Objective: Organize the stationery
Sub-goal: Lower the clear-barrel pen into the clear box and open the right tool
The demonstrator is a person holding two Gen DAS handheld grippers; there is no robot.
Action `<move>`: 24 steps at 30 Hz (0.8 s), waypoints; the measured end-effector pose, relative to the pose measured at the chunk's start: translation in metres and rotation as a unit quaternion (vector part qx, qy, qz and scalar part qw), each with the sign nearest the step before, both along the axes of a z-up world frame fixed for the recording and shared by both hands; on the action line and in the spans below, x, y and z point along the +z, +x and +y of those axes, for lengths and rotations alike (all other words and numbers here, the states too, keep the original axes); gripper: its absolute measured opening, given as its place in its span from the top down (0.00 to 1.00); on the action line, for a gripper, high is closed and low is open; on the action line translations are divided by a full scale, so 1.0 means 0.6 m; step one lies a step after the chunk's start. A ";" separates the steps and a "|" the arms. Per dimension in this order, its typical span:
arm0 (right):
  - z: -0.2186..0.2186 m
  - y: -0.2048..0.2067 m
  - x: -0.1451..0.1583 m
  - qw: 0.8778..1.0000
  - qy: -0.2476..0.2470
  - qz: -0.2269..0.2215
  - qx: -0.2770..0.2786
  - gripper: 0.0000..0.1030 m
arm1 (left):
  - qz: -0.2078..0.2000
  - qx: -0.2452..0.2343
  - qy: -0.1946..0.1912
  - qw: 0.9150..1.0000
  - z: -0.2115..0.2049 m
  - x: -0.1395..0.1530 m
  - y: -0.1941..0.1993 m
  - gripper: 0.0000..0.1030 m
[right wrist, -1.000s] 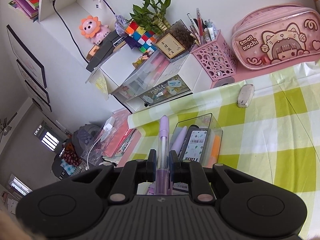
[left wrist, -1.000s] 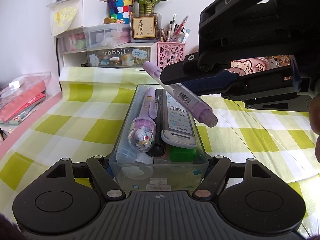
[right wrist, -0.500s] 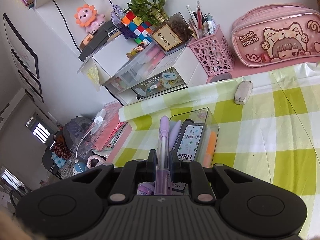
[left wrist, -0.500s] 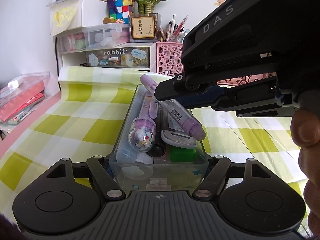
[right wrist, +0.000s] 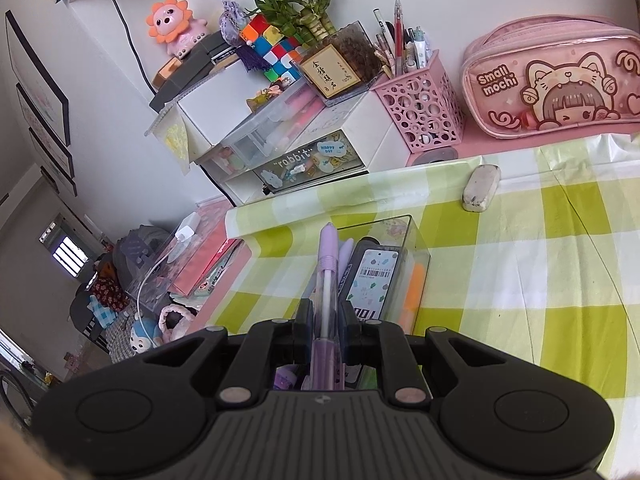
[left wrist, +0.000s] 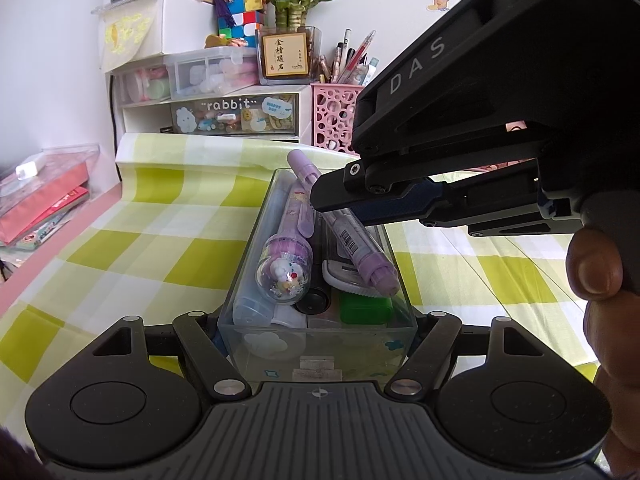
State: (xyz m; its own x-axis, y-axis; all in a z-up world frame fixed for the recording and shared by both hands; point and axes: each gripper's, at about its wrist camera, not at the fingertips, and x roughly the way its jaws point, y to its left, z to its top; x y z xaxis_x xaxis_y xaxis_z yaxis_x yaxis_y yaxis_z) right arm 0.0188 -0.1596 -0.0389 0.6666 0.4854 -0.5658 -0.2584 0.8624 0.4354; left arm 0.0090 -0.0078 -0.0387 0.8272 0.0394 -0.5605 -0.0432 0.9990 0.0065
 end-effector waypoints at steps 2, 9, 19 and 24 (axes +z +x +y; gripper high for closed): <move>0.001 0.000 0.000 1.000 -0.003 -0.002 0.000 0.93 | 0.000 0.000 0.000 1.000 0.000 0.000 0.000 0.29; 0.003 0.000 0.000 1.000 -0.005 -0.004 0.002 0.93 | 0.000 0.000 0.000 1.000 0.000 0.000 0.000 0.29; 0.001 0.000 0.000 1.000 -0.006 -0.007 -0.003 0.91 | 0.000 0.000 0.000 1.000 -0.001 0.000 0.000 0.29; -0.001 -0.001 0.002 1.000 -0.003 -0.011 -0.003 0.86 | 0.000 0.000 0.000 1.000 -0.001 0.000 0.000 0.29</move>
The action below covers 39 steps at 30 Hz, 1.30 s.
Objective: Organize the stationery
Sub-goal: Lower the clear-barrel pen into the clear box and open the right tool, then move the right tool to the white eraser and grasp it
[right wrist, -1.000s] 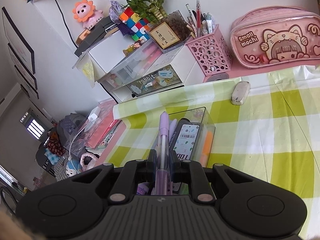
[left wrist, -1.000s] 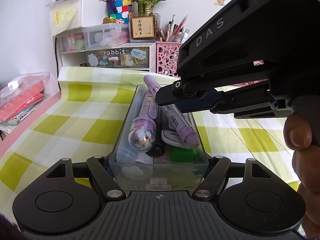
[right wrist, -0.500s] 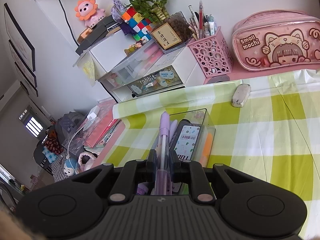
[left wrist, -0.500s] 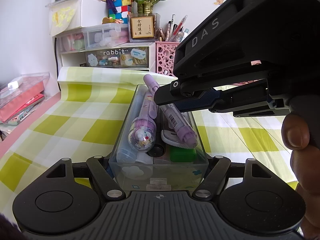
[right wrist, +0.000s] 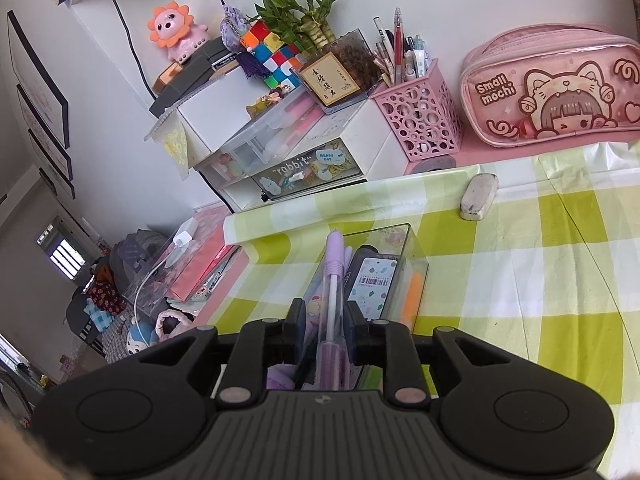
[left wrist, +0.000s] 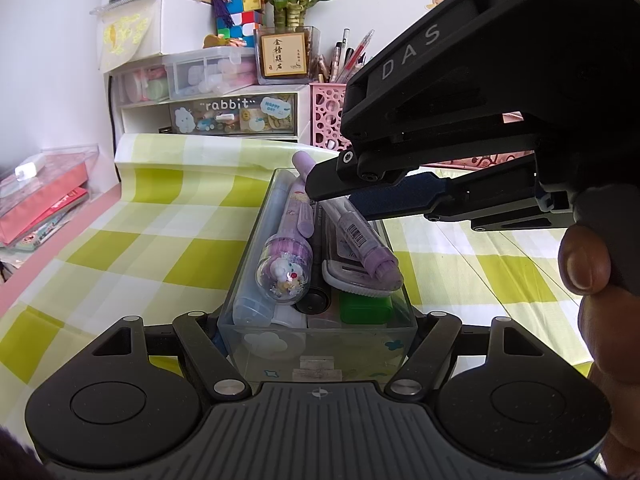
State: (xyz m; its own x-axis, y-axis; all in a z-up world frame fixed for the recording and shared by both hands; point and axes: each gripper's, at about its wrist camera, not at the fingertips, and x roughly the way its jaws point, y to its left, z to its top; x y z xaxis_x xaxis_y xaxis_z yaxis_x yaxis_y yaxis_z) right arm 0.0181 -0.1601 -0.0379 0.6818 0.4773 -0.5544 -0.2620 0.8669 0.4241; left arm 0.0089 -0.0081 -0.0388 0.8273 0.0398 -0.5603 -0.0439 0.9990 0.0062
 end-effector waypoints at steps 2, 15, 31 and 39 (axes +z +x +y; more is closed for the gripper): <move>0.000 0.000 0.000 1.000 -0.001 0.001 -0.001 0.86 | 0.000 0.000 0.000 1.000 0.000 0.000 0.000 0.29; -0.011 0.002 -0.001 1.000 0.003 0.013 -0.013 0.86 | 0.000 0.000 0.000 1.000 -0.002 -0.001 0.001 0.29; -0.050 -0.012 0.025 1.000 0.015 0.002 0.019 0.85 | -0.001 -0.001 0.001 1.000 -0.003 -0.002 0.002 0.29; -0.142 0.066 -0.005 0.986 -0.031 0.036 -0.158 0.81 | -0.001 -0.001 0.004 1.000 -0.006 -0.002 0.003 0.29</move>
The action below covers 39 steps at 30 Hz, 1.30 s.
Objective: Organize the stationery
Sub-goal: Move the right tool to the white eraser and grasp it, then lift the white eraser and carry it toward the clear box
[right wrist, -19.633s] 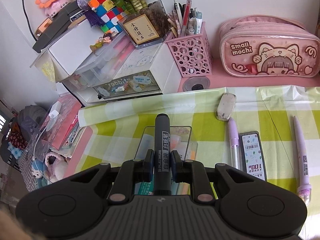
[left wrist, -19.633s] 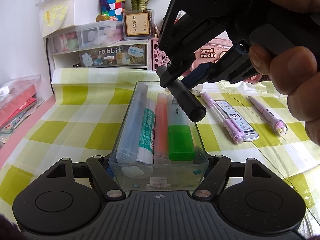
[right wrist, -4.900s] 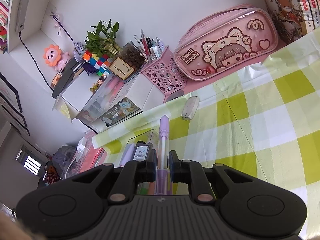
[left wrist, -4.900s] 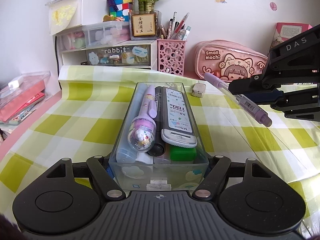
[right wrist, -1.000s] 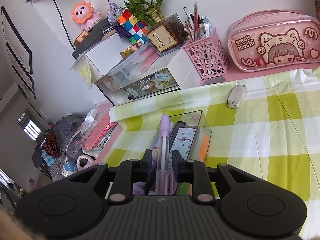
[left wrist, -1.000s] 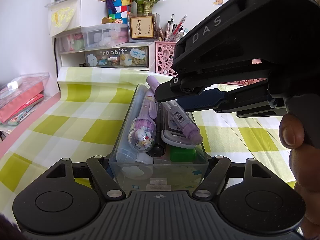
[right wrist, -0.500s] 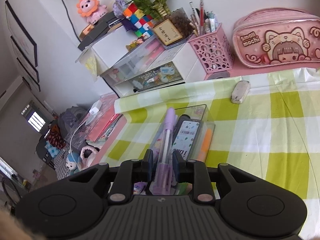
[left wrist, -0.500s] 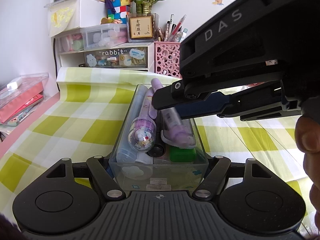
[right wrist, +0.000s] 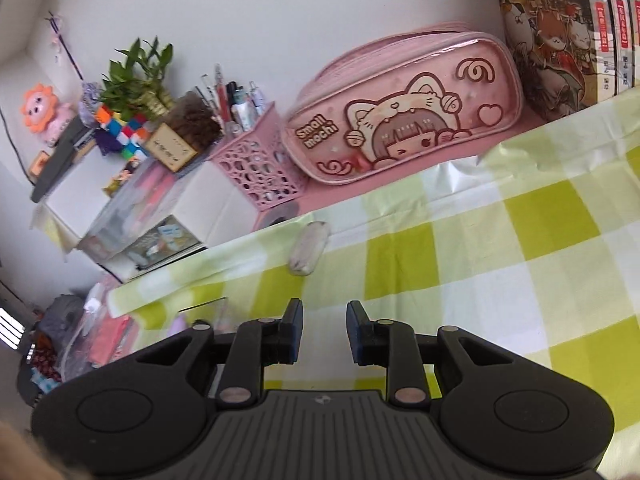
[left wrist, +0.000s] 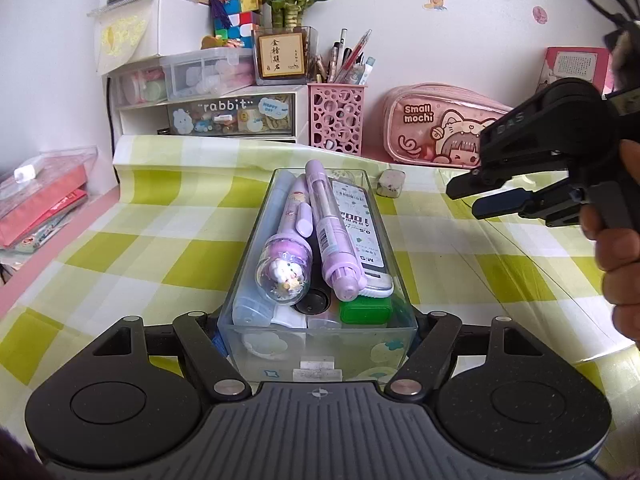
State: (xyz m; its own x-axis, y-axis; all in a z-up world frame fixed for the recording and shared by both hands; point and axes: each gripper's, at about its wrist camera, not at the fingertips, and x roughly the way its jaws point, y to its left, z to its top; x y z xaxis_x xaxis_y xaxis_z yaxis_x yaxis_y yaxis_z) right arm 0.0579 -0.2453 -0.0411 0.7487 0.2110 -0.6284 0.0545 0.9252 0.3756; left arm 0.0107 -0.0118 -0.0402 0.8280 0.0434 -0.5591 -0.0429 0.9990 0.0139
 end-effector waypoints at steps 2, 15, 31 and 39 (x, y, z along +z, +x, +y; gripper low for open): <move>0.021 0.025 -0.004 0.999 -0.049 0.006 0.001 0.74 | 0.000 0.000 0.000 1.000 0.000 0.000 0.000 0.29; 0.125 0.153 -0.036 0.973 -0.226 0.004 0.041 0.67 | 0.000 0.000 -0.001 1.000 0.000 0.000 0.000 0.29; 0.103 0.102 -0.028 0.985 -0.173 0.000 0.026 0.80 | -0.002 0.000 -0.005 1.000 0.003 0.000 -0.002 0.29; 0.087 0.057 -0.011 0.991 -0.129 -0.011 0.036 0.81 | -0.002 -0.001 -0.003 1.000 0.002 0.000 -0.003 0.29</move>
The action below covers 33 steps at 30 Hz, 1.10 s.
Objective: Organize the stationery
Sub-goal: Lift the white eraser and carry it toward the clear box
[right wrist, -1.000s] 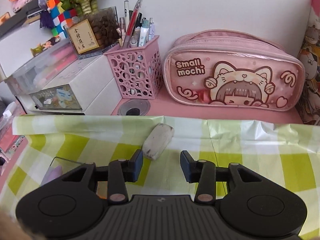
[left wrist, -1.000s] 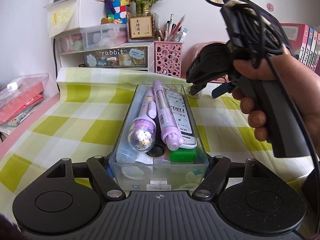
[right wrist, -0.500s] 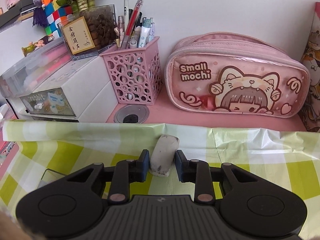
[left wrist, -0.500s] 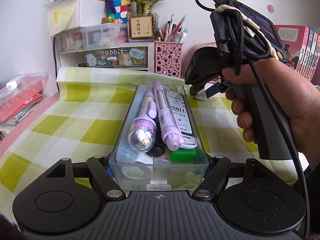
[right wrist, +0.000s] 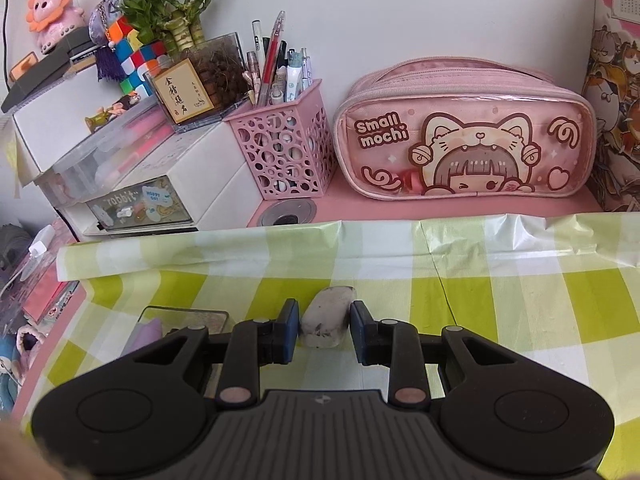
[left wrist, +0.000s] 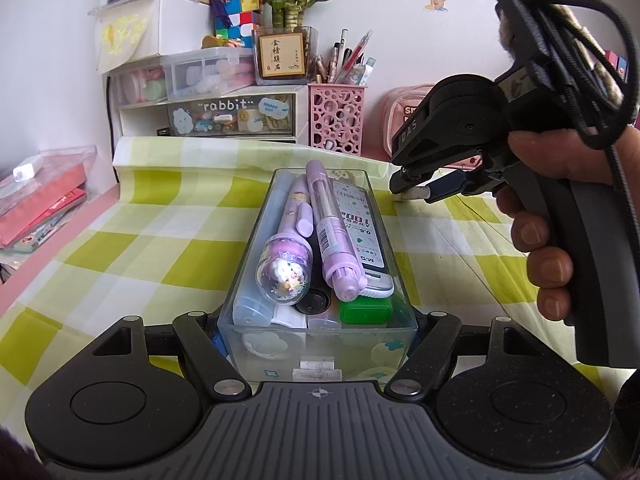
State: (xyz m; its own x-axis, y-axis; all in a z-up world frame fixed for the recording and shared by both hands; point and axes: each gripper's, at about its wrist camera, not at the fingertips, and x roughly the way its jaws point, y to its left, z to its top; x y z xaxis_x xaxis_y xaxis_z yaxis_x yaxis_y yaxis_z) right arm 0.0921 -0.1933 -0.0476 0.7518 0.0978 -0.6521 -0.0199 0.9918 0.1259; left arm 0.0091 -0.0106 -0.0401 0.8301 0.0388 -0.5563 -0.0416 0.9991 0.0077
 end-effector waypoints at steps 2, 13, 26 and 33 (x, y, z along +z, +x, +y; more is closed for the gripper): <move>-0.004 -0.006 0.004 1.000 0.011 -0.003 0.002 0.81 | 0.000 0.000 0.000 1.000 0.000 0.000 0.000 0.29; -0.007 -0.065 0.033 0.999 0.031 -0.027 0.030 0.86 | 0.000 0.000 0.000 1.000 0.000 0.000 0.000 0.29; -0.006 -0.072 0.033 0.998 0.034 -0.039 0.032 0.91 | 0.000 0.000 0.001 1.000 0.000 0.001 0.000 0.29; -0.008 -0.074 0.034 0.998 0.045 -0.041 0.030 0.98 | 0.000 0.000 0.001 1.000 0.000 0.001 0.000 0.29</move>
State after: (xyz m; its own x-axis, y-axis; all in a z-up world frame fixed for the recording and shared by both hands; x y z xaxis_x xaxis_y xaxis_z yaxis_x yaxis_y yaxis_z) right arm 0.0479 -0.1981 -0.0273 0.7937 0.1990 -0.5748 -0.0924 0.9735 0.2094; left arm 0.0091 -0.0105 -0.0395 0.8305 0.0395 -0.5556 -0.0411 0.9991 0.0097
